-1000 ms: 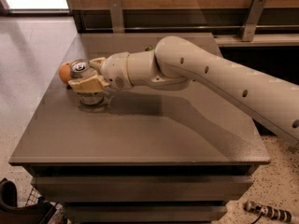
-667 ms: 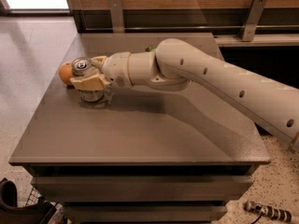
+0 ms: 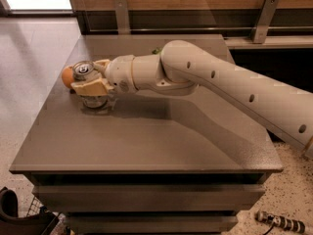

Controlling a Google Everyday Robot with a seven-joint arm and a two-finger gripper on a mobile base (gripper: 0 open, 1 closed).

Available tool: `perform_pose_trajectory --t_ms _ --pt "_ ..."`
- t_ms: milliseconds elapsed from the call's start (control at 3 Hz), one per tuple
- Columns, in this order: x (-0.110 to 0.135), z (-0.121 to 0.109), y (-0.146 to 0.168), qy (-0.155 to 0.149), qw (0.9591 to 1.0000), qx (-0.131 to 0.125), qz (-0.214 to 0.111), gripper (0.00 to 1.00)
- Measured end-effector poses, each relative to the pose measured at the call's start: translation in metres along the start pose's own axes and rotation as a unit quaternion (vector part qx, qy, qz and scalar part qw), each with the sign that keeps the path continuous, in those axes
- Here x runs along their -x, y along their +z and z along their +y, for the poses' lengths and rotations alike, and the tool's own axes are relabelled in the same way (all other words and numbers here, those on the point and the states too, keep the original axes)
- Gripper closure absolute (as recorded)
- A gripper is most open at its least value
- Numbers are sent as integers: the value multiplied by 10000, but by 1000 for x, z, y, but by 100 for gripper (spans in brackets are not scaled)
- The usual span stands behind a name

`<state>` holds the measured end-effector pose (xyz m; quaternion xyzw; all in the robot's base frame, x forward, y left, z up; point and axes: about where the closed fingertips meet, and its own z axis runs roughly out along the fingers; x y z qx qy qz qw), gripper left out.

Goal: Move 7up can near orange

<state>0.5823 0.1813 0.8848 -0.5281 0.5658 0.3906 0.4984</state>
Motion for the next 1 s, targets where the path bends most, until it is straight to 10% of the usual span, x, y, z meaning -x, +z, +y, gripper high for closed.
perform_pose_trajectory --t_ms 333,1000 --pt "1 2 2 -6 10000 23 -3 14" --pt "2 3 4 -11 10000 40 -6 0"
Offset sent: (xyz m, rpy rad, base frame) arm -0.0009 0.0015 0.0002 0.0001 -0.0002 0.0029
